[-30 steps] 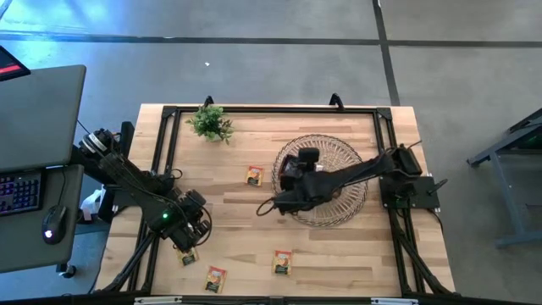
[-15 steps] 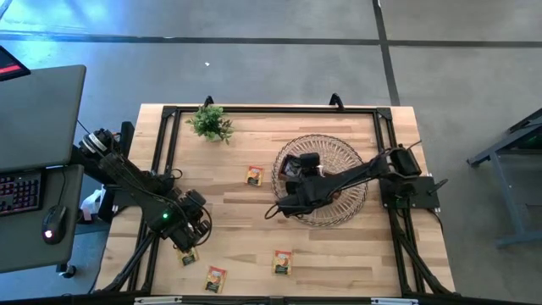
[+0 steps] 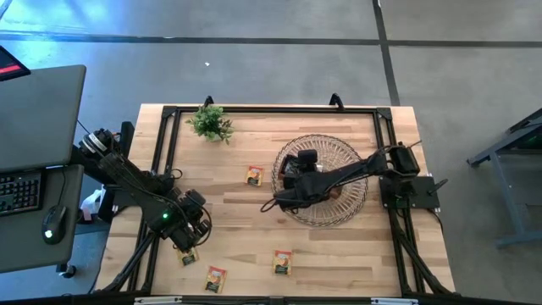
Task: Pick & Place Tea
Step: Put the white tea bag into the middle section of the wooden organizer
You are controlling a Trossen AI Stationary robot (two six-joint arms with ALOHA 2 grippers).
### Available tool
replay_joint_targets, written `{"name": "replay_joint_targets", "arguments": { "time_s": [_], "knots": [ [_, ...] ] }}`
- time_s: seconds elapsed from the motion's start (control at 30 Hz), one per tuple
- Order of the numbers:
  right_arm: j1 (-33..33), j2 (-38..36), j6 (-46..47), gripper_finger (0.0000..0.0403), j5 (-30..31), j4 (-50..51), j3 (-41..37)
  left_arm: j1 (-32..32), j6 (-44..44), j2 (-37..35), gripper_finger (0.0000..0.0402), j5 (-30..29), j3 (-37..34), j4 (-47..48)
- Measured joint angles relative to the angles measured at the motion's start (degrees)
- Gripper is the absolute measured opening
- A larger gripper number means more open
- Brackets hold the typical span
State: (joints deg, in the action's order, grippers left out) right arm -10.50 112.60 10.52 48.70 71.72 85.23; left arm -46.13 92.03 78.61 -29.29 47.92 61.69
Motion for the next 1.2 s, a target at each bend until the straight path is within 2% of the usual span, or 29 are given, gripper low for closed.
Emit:
{"name": "replay_joint_targets", "arguments": {
  "time_s": [0.37,0.47,0.6,0.7,0.8,0.93,1.07,1.2],
  "knots": [
    [-0.17,0.0,-0.1,0.0097,-2.18,0.13,0.44,0.0,2.1,0.0,0.0044,1.46,0.0,1.19],
    [-0.77,0.0,2.75,0.0112,-2.43,-1.17,2.08,0.0,6.89,0.0,0.0044,4.64,0.0,4.08],
    [-2.06,0.0,7.63,0.0117,-5.78,-6.25,5.1,0.0,11.22,0.0,0.0044,10.49,0.0,6.4],
    [-3.52,-0.02,4.93,0.0116,-10.15,-14.26,5.56,0.0,13.07,0.02,0.0044,16.6,-0.15,6.78],
    [-5.08,-0.02,0.57,0.0111,-14.9,-22.28,4.59,0.0,14.23,0.02,0.0044,20.51,-3.19,3.14],
    [-6.78,-0.01,-0.31,0.0102,-17.7,-30.5,3.09,0.0,13.76,0.04,0.0044,24.21,-10.01,-4.88],
    [-7.85,-0.02,-0.35,0.0097,-17.69,-38.77,1.88,0.96,10.81,-0.3,0.0044,22.73,-14.14,-13.07],
    [-7.94,-0.02,-3.68,0.0098,-20.6,-47.52,0.03,2.82,-0.53,-0.08,0.0044,16.74,-13.62,-20.3]
  ]
}}
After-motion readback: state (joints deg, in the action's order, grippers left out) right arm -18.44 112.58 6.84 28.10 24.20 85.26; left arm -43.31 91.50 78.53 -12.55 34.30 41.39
